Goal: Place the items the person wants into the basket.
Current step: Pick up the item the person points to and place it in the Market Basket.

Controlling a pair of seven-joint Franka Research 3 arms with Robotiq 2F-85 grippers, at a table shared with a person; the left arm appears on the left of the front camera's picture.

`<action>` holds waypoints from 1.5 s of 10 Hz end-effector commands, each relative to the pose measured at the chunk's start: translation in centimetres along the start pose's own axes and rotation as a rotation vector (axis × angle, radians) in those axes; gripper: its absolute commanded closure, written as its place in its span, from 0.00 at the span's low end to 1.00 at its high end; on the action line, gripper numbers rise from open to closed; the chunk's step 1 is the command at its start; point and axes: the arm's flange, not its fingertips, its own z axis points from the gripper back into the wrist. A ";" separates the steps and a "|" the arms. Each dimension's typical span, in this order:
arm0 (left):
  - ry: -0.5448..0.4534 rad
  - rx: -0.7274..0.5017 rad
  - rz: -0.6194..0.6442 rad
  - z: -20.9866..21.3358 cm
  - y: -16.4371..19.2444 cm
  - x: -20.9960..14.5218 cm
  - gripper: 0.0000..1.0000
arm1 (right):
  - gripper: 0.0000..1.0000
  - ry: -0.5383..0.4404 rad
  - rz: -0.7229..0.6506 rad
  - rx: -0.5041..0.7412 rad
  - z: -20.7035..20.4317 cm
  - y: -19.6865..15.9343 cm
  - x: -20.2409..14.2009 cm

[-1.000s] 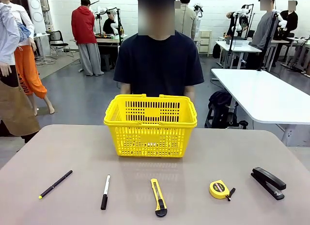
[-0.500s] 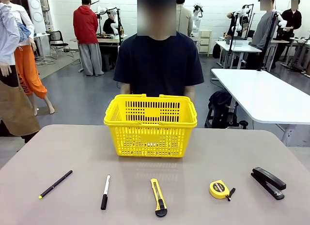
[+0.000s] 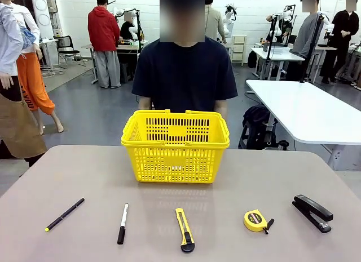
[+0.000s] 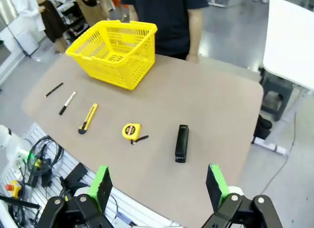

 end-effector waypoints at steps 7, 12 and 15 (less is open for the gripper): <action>0.000 0.000 0.000 0.0 0.0 0.0 0.00 | 0.00 0.000 0.000 0.000 0.0 0.0 0.0; 0.000 0.000 0.000 0.0 0.0 0.0 0.00 | 0.00 0.000 0.000 0.000 0.0 0.0 0.0; 0.000 0.000 0.000 0.0 0.0 0.0 0.00 | 0.00 0.000 0.000 0.000 0.0 0.0 0.0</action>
